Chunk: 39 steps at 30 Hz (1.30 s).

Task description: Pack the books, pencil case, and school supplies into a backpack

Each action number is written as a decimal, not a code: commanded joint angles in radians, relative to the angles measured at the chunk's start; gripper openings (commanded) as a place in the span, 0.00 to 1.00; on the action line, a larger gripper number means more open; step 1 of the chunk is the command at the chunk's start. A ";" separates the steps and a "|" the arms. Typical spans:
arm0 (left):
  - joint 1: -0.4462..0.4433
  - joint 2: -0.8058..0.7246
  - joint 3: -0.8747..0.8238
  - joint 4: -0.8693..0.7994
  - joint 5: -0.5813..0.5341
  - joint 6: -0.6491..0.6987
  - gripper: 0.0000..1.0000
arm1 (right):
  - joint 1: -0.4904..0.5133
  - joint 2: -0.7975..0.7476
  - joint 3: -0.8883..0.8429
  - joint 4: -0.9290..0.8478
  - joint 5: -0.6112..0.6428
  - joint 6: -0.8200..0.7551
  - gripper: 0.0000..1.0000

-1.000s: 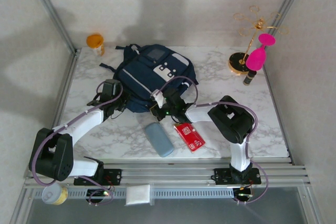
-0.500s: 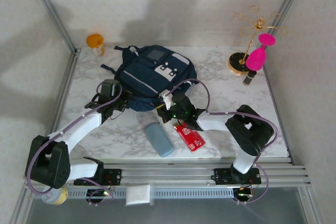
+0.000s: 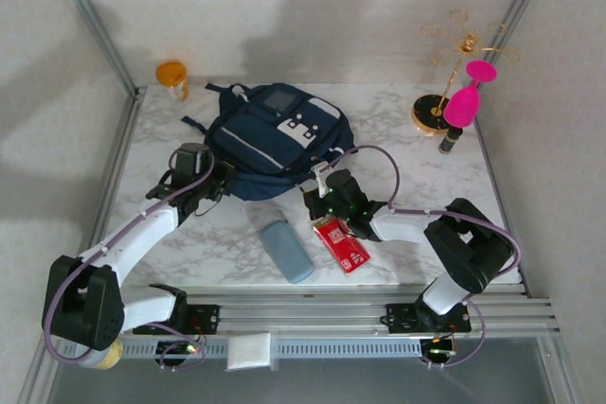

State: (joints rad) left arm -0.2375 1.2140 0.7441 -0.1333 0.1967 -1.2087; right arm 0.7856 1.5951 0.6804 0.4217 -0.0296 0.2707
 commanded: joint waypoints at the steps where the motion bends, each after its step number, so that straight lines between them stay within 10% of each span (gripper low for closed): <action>1: 0.020 -0.043 0.018 0.085 -0.019 -0.018 0.00 | 0.048 0.013 0.013 -0.042 0.043 -0.057 0.00; 13: 0.099 -0.099 0.027 -0.064 -0.101 0.070 0.00 | -0.147 0.077 0.088 -0.187 0.370 0.169 0.00; 24: 0.135 -0.097 0.007 -0.051 -0.042 0.104 0.02 | -0.132 0.060 0.136 -0.127 0.123 0.091 0.00; 27: 0.135 -0.121 0.003 -0.102 -0.094 0.142 0.30 | -0.132 0.044 0.163 -0.211 0.041 0.103 0.00; 31: 0.135 -0.174 0.014 -0.210 -0.238 0.217 0.48 | -0.137 0.029 0.218 -0.345 -0.010 0.141 0.30; 39: -0.045 -0.106 0.065 -0.178 -0.239 0.296 0.51 | -0.202 0.153 0.513 -0.596 -0.112 0.343 0.69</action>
State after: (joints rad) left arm -0.1921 1.0546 0.7525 -0.2874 0.0036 -0.9756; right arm 0.6243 1.6993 1.0920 -0.0486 -0.0921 0.4885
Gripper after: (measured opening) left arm 0.508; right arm 0.671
